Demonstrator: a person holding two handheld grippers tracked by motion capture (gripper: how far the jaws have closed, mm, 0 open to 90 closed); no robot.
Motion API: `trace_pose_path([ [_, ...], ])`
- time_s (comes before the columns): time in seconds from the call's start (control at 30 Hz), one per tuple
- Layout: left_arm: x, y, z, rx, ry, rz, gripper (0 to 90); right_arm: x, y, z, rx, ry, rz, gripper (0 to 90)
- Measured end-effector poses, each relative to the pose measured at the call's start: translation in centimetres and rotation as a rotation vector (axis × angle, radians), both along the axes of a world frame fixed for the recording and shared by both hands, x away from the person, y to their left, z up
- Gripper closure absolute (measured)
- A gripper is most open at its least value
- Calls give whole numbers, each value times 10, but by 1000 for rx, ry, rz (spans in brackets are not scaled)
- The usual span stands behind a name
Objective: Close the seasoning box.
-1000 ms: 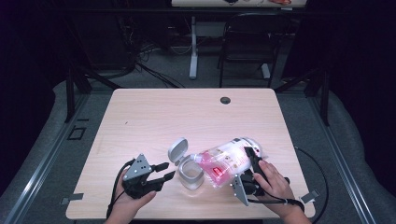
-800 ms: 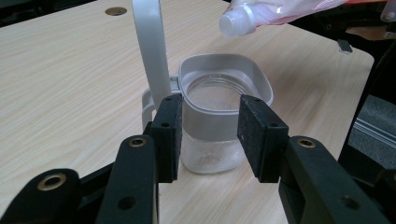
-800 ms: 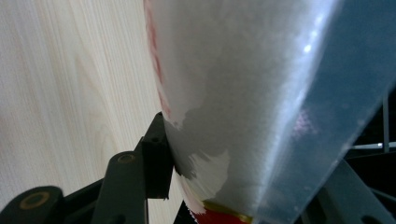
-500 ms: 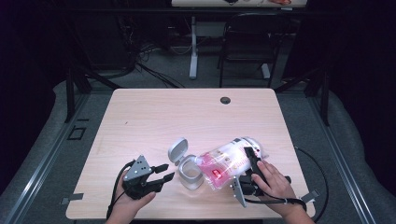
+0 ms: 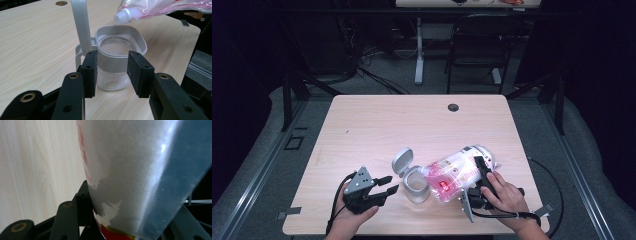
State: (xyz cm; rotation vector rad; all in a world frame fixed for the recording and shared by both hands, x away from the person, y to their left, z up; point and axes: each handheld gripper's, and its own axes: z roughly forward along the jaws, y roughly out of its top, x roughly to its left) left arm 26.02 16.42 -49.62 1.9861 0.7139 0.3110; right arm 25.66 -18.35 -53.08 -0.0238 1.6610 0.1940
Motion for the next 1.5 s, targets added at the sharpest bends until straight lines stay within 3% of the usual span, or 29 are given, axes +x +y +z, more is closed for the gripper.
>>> trace_pose_path([
  [0.23,0,0,0,1,-3,0,608,1,0,1,-20,-20,-14,514],
  [0.3,0,-1,-1,4,-2,-1,608,-1,1,2,-50,-27,-34,514],
  [0.5,-1,-2,-1,5,1,-5,608,-1,3,-1,-53,-48,-17,514],
  [1.03,-2,-6,-1,10,1,-20,606,-1,7,5,-104,-47,1,517],
  [1.07,-2,-6,-1,8,1,-20,606,-2,8,7,-128,-51,-16,517],
  [1.17,-3,-7,0,8,1,-23,606,-1,8,6,-128,-52,8,519],
  [1.5,-4,-13,1,4,2,-43,600,-2,9,8,-156,-39,-1,524],
])
